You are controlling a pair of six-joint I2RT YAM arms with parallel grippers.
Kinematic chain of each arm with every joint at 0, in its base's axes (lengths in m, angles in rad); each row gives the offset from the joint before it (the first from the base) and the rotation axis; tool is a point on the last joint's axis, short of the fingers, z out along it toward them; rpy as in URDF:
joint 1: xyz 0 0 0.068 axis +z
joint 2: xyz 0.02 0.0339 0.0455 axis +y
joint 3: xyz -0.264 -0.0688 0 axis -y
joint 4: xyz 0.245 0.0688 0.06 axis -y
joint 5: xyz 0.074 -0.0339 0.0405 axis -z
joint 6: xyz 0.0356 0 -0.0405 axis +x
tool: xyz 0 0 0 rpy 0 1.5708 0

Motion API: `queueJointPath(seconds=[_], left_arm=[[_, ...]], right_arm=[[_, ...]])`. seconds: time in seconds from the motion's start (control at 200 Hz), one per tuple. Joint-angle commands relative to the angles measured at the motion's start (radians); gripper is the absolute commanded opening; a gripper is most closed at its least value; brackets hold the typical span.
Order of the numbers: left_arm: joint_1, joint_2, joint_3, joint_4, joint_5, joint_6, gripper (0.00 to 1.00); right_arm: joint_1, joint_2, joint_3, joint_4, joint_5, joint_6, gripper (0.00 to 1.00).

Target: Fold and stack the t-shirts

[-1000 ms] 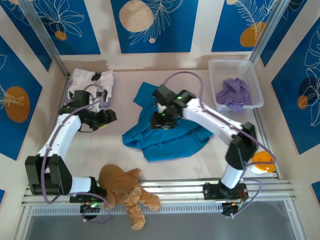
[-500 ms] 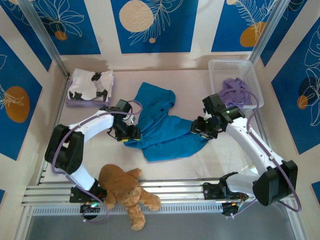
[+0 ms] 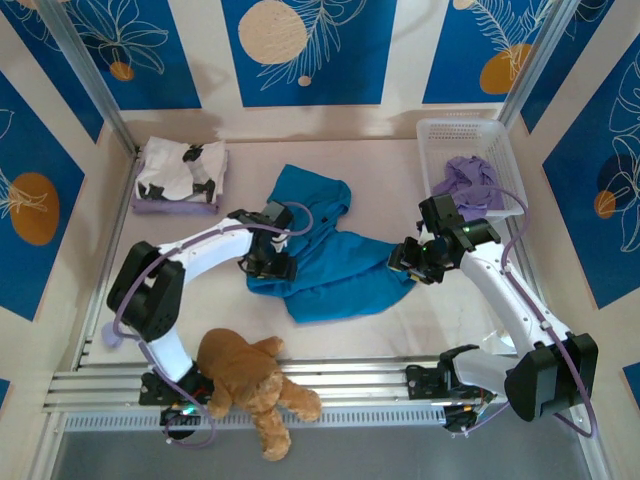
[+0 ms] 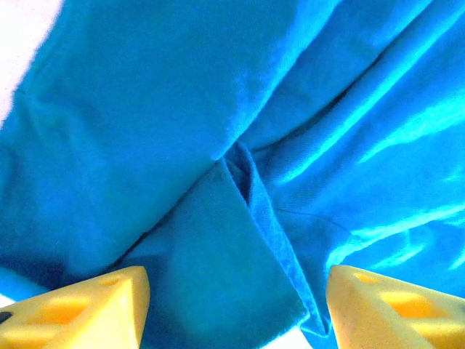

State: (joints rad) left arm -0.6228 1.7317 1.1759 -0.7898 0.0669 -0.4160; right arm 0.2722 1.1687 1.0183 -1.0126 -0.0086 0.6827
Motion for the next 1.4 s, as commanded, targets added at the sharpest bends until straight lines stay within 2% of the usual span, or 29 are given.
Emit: queueJointPath(seconds=[0.0, 0.16, 0.205, 0.34, 0.43, 0.48, 0.88, 1.12, 1.22, 1.336, 1.396], left_arm=[[-0.025, 0.039, 0.040, -0.060, -0.054, 0.005, 0.60], [-0.031, 0.057, 0.065, -0.097, -0.116, 0.009, 0.43], [-0.030, 0.051, 0.065, -0.098, -0.123, 0.013, 0.41], [-0.029, 0.035, 0.070, -0.101, -0.122, 0.013, 0.42], [-0.028, 0.025, 0.067, -0.097, -0.121, 0.007, 0.51], [-0.028, 0.019, 0.065, -0.098, -0.125, 0.005, 0.52], [-0.022, -0.047, 0.028, -0.063, -0.112, -0.030, 0.50], [-0.016, -0.018, 0.015, -0.057, -0.074, -0.020, 0.47], [-0.017, -0.014, 0.007, -0.055, -0.080, -0.021, 0.32], [-0.012, -0.019, 0.026, -0.073, -0.122, -0.010, 0.07], [-0.001, -0.027, 0.040, -0.082, -0.128, 0.003, 0.00]], right_arm=[[-0.012, -0.015, -0.012, -0.013, -0.032, -0.017, 0.48], [-0.027, -0.023, -0.010, -0.021, -0.037, -0.025, 0.48], [-0.030, -0.023, -0.011, -0.021, -0.038, -0.026, 0.48], [-0.034, -0.017, -0.012, -0.017, -0.045, -0.029, 0.48], [-0.035, -0.015, -0.016, -0.012, -0.048, -0.029, 0.48], [-0.036, -0.015, -0.020, -0.011, -0.050, -0.029, 0.48], [-0.035, -0.014, -0.020, -0.009, -0.054, -0.028, 0.48], [-0.036, -0.013, -0.014, -0.016, -0.051, -0.034, 0.48], [-0.039, -0.014, -0.026, -0.008, -0.048, -0.034, 0.48], [-0.040, 0.001, -0.043, 0.007, -0.033, -0.038, 0.48], [-0.038, 0.021, -0.053, 0.014, -0.009, -0.045, 0.48]])
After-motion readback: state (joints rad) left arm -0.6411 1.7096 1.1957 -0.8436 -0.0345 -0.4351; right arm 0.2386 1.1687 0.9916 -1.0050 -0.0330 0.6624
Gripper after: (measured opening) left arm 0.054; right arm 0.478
